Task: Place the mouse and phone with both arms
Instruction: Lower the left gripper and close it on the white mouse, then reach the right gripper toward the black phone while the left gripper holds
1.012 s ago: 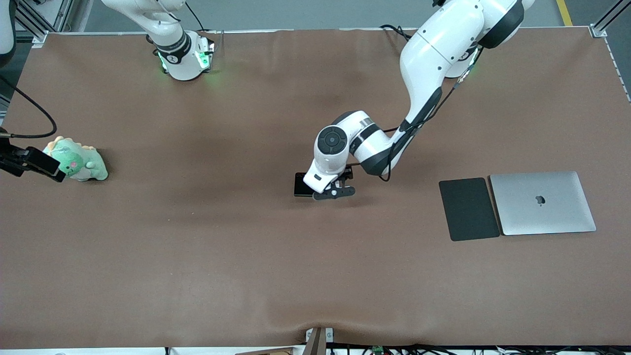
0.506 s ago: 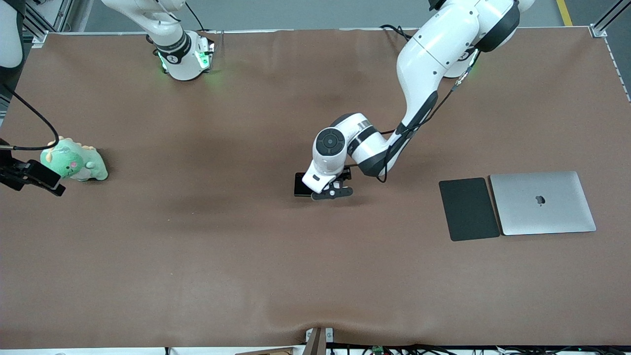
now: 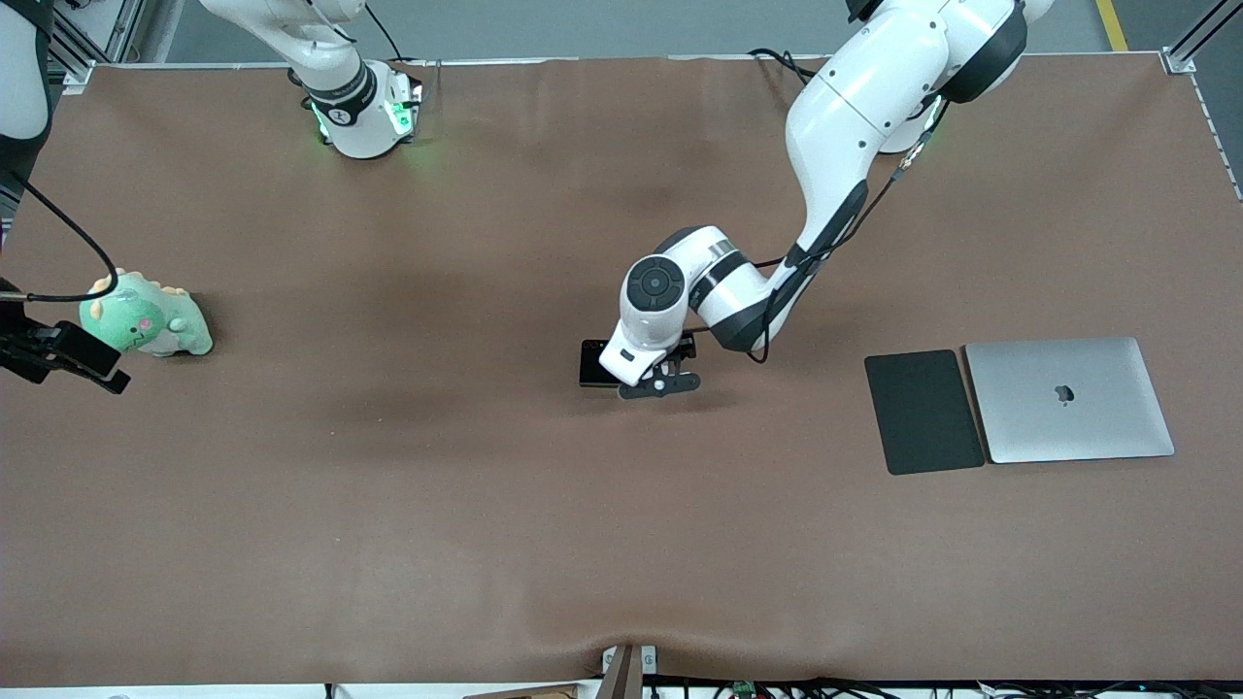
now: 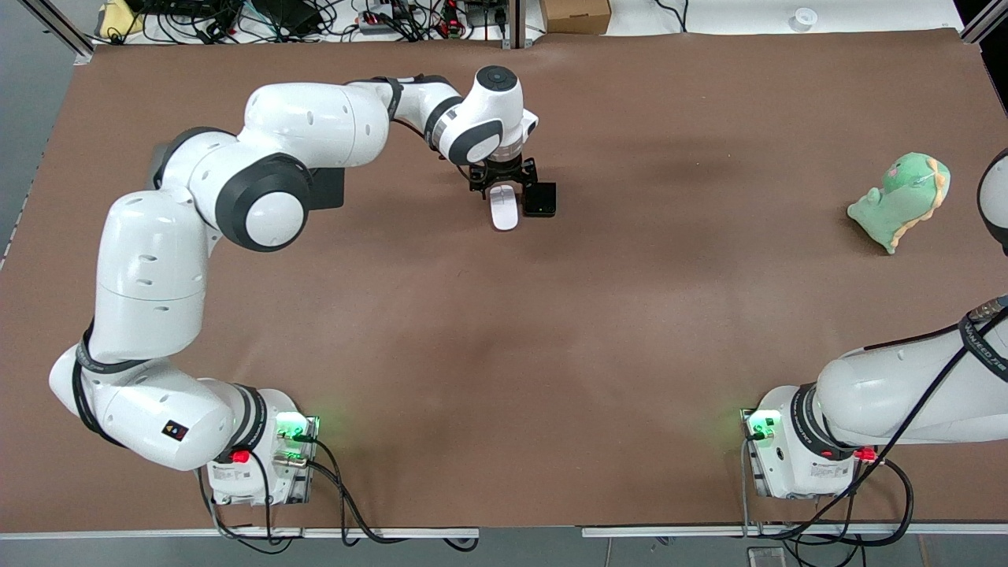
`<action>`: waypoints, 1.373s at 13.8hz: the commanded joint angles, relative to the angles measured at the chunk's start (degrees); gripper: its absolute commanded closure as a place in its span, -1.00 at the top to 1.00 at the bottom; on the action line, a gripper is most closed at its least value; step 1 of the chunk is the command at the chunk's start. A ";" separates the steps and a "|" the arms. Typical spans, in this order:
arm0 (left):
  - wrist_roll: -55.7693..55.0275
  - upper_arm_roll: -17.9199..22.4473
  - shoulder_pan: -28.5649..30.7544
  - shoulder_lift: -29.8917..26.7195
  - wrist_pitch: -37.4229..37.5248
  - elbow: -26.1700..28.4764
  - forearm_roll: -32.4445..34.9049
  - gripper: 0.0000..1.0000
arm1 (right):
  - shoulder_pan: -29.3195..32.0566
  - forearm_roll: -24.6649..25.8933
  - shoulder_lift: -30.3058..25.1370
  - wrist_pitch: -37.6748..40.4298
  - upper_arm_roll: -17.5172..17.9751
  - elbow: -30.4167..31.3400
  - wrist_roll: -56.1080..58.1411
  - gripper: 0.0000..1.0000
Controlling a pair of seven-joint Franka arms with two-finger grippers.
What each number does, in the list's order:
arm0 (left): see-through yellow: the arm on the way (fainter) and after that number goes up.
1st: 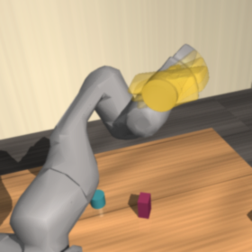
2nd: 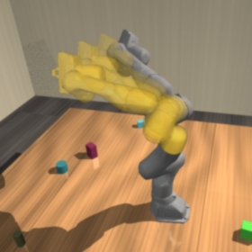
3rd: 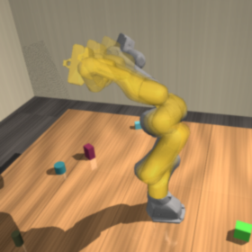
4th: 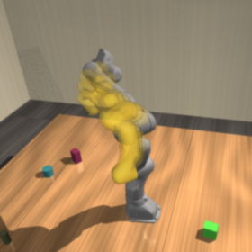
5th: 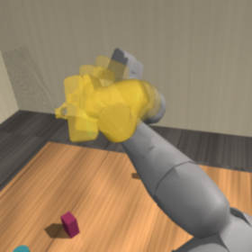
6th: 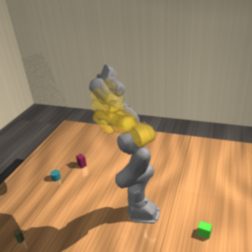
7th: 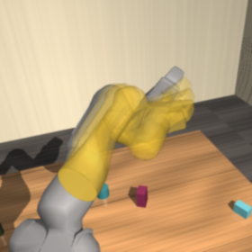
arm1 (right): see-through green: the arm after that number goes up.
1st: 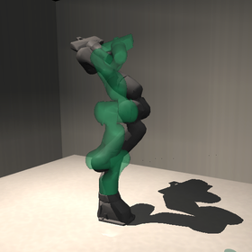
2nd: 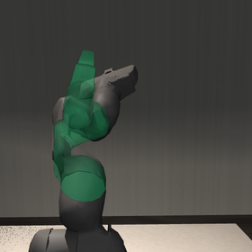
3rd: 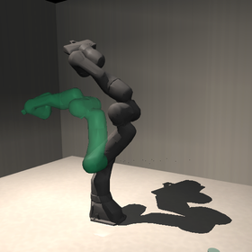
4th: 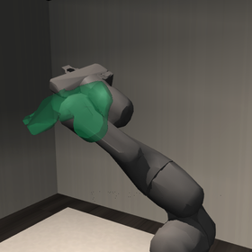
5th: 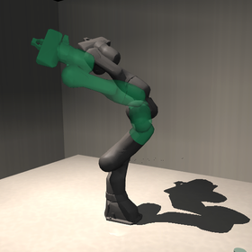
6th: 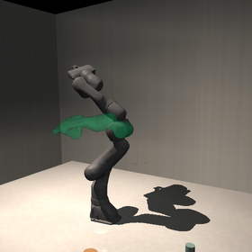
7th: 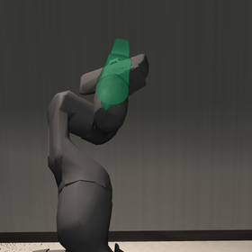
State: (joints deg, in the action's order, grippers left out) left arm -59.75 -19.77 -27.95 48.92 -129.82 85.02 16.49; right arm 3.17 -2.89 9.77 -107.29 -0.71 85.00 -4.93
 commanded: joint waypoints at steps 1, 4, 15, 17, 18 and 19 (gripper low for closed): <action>-1.95 0.09 -0.61 -0.67 1.41 -0.03 1.70 1.00 | 0.17 -1.25 0.52 -0.55 0.36 -0.71 -0.17 1.00; -1.95 0.09 -0.61 -0.58 2.02 0.06 1.70 1.00 | -0.97 -1.07 0.52 -0.64 0.36 -0.71 0.18 1.00; -1.95 0.09 -1.32 0.04 2.73 0.06 1.61 0.92 | -3.35 -1.07 0.43 -4.60 0.45 -0.71 -0.43 1.00; -1.95 0.09 -1.32 0.04 2.73 0.06 1.61 0.81 | -3.61 -1.16 0.78 -4.69 0.45 -0.71 -0.43 1.00; -1.87 0.09 -1.32 0.04 2.73 0.06 1.61 0.80 | -3.79 -1.16 1.48 -4.51 0.45 -0.71 -0.52 1.00; -1.95 0.09 -1.32 0.04 2.73 0.06 1.61 0.79 | -4.22 -1.24 2.79 -4.51 0.45 -0.71 -0.52 1.00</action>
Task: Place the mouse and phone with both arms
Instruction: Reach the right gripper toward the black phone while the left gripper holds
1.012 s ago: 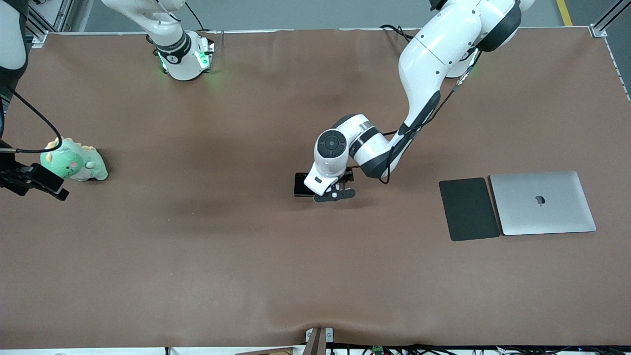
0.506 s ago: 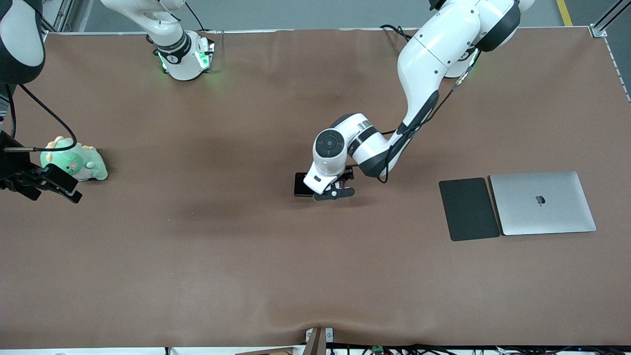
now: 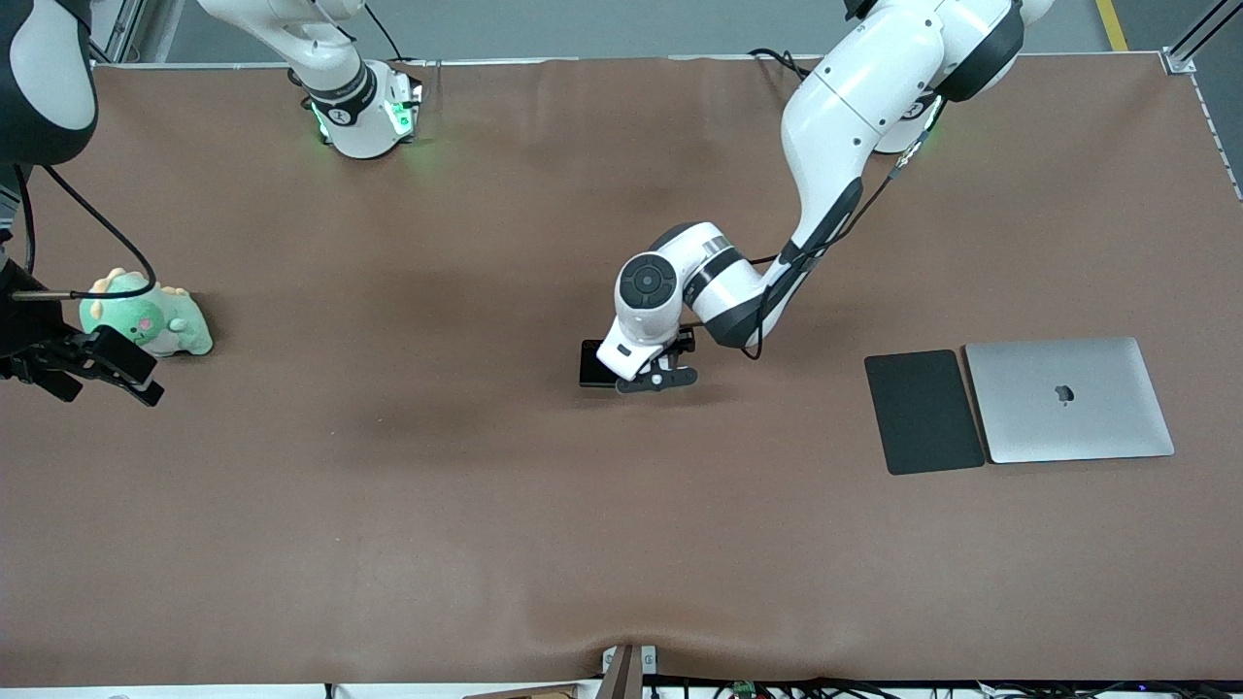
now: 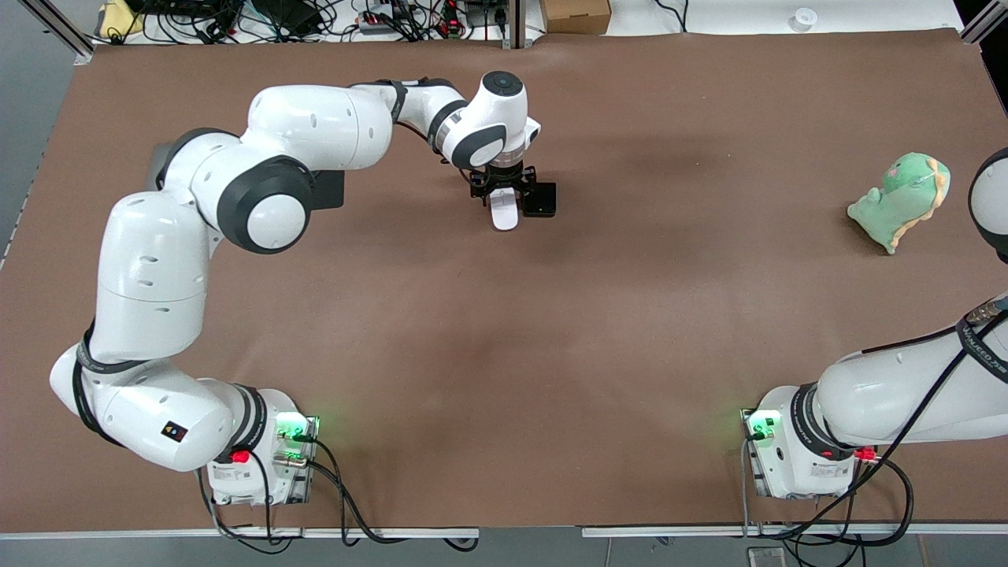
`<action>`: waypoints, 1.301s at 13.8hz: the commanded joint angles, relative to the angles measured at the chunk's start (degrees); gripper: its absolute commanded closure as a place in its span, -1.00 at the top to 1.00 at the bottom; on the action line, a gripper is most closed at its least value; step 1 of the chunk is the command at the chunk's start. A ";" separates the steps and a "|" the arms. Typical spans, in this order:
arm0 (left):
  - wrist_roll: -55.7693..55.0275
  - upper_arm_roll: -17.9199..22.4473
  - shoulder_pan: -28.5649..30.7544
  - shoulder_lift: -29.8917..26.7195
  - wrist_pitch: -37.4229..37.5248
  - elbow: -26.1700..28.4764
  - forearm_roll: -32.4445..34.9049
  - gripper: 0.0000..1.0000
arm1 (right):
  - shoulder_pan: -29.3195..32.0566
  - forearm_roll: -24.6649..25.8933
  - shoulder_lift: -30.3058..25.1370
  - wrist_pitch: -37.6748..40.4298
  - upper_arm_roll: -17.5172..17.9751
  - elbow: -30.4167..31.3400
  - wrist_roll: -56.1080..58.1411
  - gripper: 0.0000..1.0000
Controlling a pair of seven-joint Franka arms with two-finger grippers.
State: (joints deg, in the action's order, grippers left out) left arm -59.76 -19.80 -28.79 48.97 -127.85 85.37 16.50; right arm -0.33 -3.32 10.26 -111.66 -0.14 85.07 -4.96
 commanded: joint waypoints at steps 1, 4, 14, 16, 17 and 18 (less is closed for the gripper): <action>-1.94 0.11 -0.48 -0.02 0.76 -0.29 1.60 0.72 | -1.42 -0.81 3.88 -0.31 -0.12 -0.79 -0.49 1.00; -1.94 0.11 -0.48 0.07 0.76 -0.29 1.60 0.65 | -3.97 -0.81 8.89 -0.23 -0.12 -0.79 -0.49 1.00; -1.42 0.11 -0.31 -0.01 0.76 -0.38 1.52 0.43 | -11.08 -7.49 19.09 -0.40 -0.12 -0.35 -0.57 1.00; -1.06 0.11 0.40 -0.45 0.76 -0.55 1.69 0.39 | -13.10 -7.49 21.72 -1.01 -0.12 -0.70 -1.27 1.00; -0.80 0.11 0.49 -0.46 0.76 -0.56 1.69 0.37 | -14.07 -7.75 22.43 -2.23 -0.12 -0.70 -3.28 1.00; -0.89 0.11 0.23 -0.46 0.76 -0.47 1.69 0.36 | -15.04 -7.75 23.57 -3.81 -0.12 -0.70 -6.08 1.00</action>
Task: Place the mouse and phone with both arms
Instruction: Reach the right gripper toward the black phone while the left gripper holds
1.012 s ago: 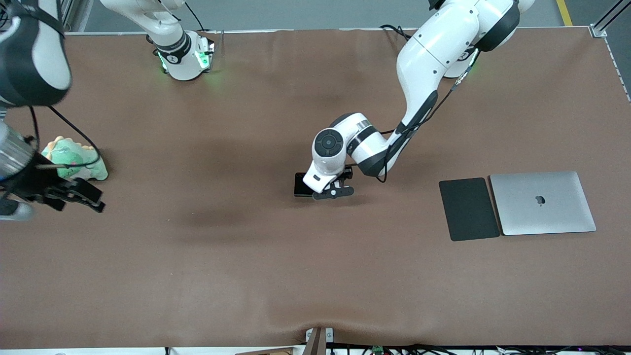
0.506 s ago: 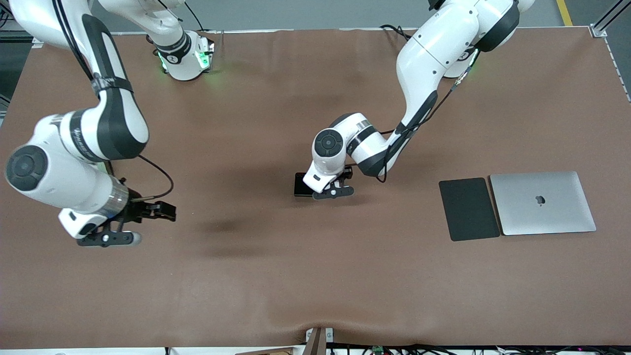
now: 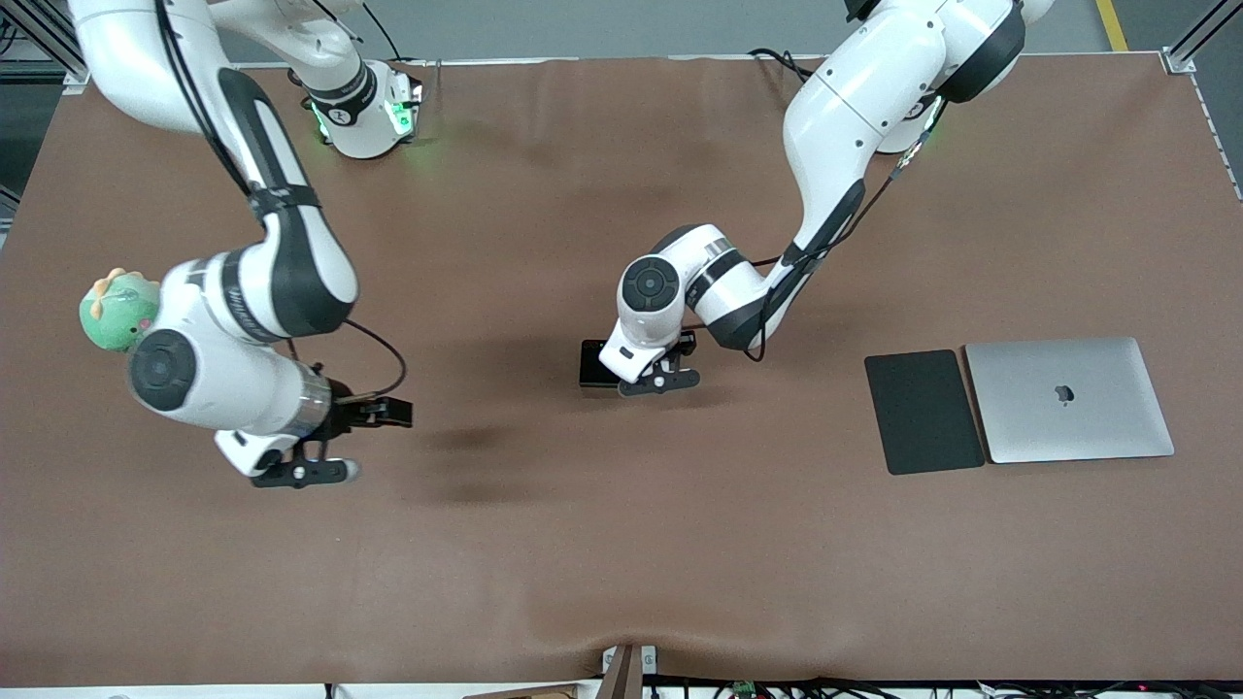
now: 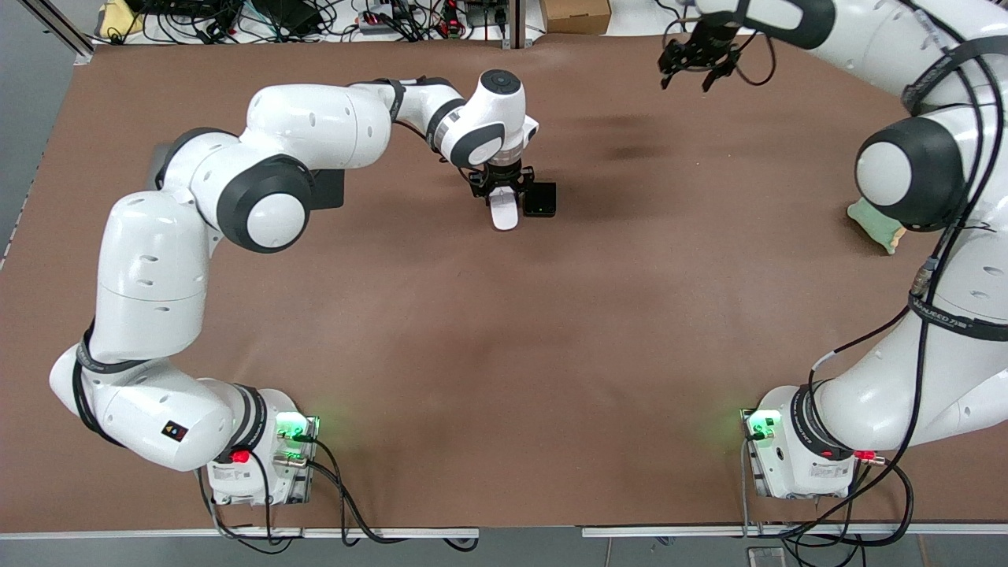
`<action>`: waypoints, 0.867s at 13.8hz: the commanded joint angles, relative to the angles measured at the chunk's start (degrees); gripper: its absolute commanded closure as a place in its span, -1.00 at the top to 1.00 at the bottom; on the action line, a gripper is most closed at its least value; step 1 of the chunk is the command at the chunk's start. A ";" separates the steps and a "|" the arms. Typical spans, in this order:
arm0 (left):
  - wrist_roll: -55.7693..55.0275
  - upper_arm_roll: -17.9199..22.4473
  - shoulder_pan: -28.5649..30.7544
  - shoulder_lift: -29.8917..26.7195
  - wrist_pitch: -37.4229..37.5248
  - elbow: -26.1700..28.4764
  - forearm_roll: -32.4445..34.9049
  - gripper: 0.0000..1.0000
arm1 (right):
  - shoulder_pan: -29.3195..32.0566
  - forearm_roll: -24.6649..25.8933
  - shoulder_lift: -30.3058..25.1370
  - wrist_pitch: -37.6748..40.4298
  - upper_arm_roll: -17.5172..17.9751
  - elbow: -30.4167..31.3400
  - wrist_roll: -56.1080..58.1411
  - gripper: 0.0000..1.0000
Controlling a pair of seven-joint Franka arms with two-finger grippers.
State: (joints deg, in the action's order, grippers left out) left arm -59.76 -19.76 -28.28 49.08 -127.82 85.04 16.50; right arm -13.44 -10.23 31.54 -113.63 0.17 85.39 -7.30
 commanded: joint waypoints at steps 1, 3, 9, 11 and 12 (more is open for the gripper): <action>-0.88 0.07 -0.37 -0.56 0.73 0.03 1.69 0.36 | -3.69 -0.85 3.43 -3.86 -0.44 -1.01 -6.38 1.00; -0.71 0.07 -0.02 -0.56 1.08 0.03 1.78 0.36 | -7.64 -0.59 5.28 -7.12 -0.52 -0.84 -11.83 1.00; -0.45 0.07 -0.99 -0.04 1.17 0.03 1.69 0.13 | -9.41 -0.32 6.43 -9.06 -0.53 0.22 -14.67 1.00; -0.36 0.07 -0.55 -0.47 1.79 -0.05 1.78 0.12 | -9.50 -0.23 6.70 -10.11 -0.53 0.66 -14.67 1.00; -0.27 0.07 -0.20 -0.65 2.05 -0.14 1.78 0.12 | -9.68 -0.23 6.70 -10.12 -0.53 0.83 -14.67 1.00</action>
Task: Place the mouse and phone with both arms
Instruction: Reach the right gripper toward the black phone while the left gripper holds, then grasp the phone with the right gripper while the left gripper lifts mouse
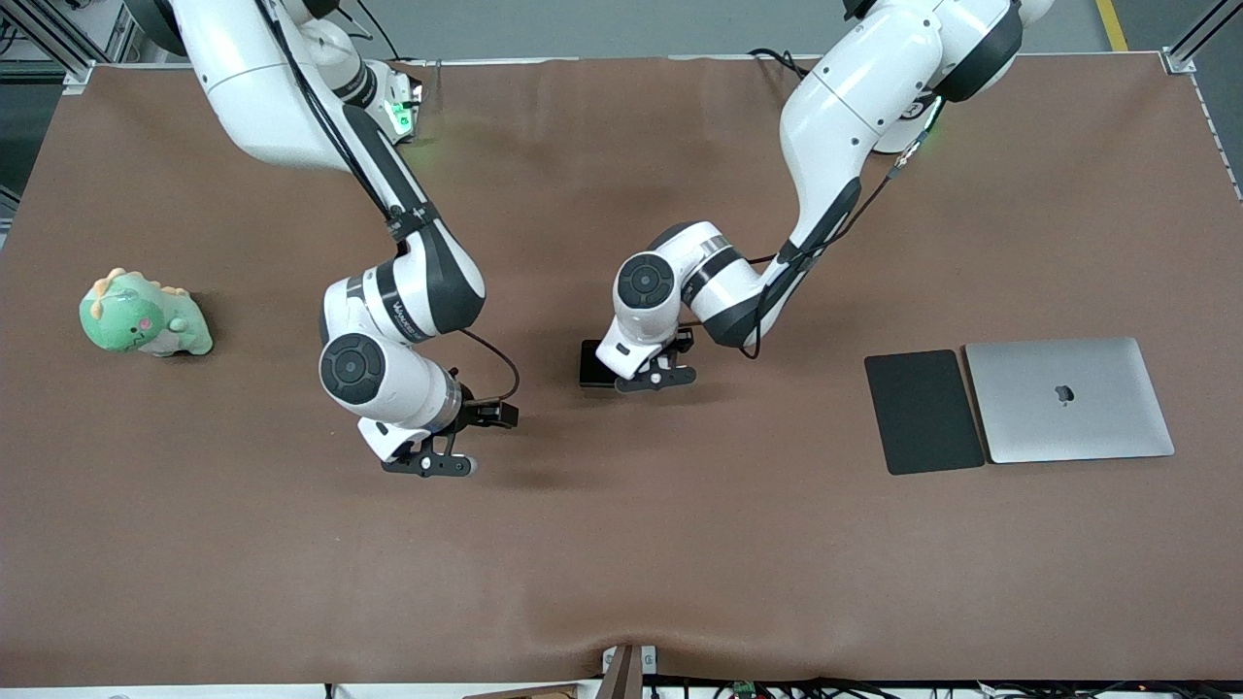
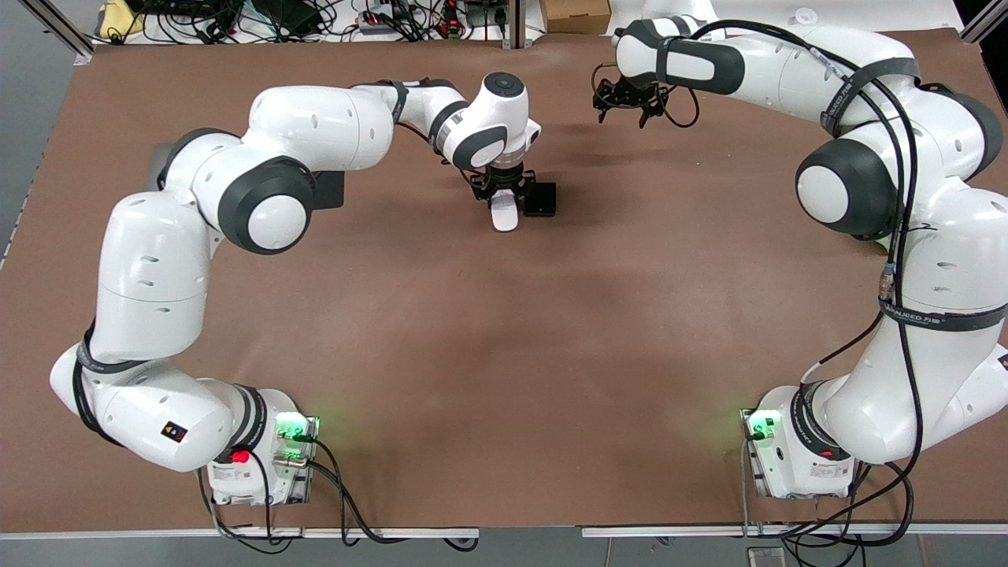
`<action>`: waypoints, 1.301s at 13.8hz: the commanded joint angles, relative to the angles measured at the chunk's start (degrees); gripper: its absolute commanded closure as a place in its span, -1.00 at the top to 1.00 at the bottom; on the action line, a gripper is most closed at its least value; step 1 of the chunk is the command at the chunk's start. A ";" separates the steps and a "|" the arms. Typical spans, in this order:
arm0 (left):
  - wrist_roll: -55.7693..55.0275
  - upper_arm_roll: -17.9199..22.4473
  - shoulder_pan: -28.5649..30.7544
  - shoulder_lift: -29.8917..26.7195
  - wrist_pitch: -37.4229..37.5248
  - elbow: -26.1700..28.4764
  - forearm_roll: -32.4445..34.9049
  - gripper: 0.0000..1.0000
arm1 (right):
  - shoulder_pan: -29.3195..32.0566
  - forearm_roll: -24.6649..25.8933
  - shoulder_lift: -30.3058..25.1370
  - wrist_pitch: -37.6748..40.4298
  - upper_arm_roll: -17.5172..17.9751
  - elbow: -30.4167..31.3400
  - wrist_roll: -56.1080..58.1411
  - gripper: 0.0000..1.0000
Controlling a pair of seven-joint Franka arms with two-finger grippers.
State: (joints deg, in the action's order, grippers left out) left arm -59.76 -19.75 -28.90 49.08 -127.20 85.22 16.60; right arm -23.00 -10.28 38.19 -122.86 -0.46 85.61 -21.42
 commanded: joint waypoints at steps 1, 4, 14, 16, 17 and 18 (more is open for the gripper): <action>-0.27 0.07 0.68 -1.09 1.86 -0.32 1.68 0.12 | -0.55 -0.44 0.22 -0.98 0.11 0.61 -0.64 1.00; 0.08 0.07 1.65 -2.76 3.35 -0.40 1.68 0.13 | -1.26 -0.71 1.27 -1.33 0.11 0.43 -0.73 1.00; 20.62 -0.55 15.43 -13.83 12.15 2.67 1.59 0.17 | -10.65 0.26 5.05 -6.43 -0.15 -0.09 -11.27 1.00; 25.46 -0.81 19.04 -14.28 12.15 2.76 1.07 0.18 | -12.59 0.26 5.84 -7.30 -0.33 -0.62 -11.80 1.00; 26.87 -0.81 20.71 -14.45 12.06 2.85 1.07 0.18 | -13.03 0.60 6.20 -7.91 -0.33 -0.71 -13.72 1.00; 28.71 -0.81 22.64 -14.63 12.06 2.94 1.07 0.18 | -13.91 2.61 6.72 -8.09 -0.33 -1.15 -15.91 1.00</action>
State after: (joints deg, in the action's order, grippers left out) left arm -33.57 -19.81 -9.26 36.31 -115.27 86.00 16.80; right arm -35.47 -9.77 43.60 -130.55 -0.12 86.10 -33.64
